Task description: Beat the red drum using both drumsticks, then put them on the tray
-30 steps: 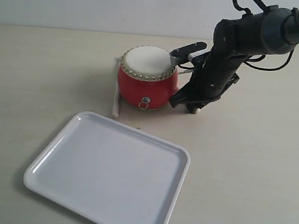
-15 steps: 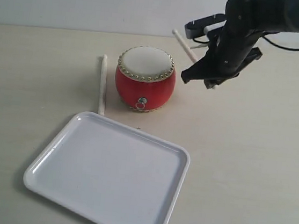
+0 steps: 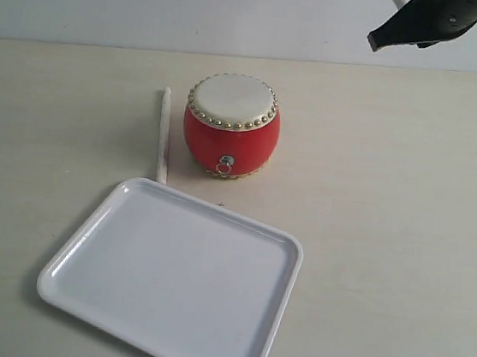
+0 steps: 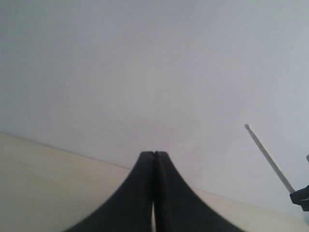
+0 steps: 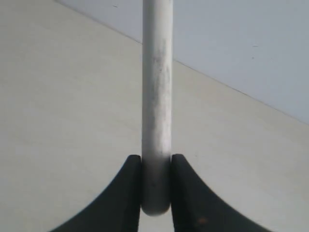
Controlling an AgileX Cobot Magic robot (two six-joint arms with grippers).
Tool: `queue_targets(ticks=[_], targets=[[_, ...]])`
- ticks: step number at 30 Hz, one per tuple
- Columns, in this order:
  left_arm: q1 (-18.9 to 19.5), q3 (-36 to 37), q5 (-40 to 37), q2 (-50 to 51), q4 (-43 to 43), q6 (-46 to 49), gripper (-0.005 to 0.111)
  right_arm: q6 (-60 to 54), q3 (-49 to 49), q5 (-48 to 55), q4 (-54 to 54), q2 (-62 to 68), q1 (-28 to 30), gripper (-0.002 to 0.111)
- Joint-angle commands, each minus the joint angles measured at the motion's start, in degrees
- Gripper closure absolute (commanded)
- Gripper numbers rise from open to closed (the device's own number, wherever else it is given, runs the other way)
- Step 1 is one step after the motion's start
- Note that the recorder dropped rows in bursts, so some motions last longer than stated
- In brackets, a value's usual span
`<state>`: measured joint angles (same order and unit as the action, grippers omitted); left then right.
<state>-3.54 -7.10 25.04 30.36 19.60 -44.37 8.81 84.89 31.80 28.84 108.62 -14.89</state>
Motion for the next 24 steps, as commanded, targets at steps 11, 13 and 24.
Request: queue_targets(ticks=[11, 13, 24], targets=[[0.1, -34.2, -8.9, 26.1, 78.5, -74.6, 0.107, 3.4, -11.0, 6.1, -0.2, -12.7, 0.3, 0.108], [0.1, -38.4, -10.5, 29.3, 80.3, -73.8, 0.107, 4.6, -15.2, 3.8, -1.7, -16.6, 0.3, 0.108], [0.1, -45.3, -45.7, 43.8, 69.1, -24.4, 0.107, 2.9, -24.5, 0.2, -8.4, -27.2, 0.2, 0.108]])
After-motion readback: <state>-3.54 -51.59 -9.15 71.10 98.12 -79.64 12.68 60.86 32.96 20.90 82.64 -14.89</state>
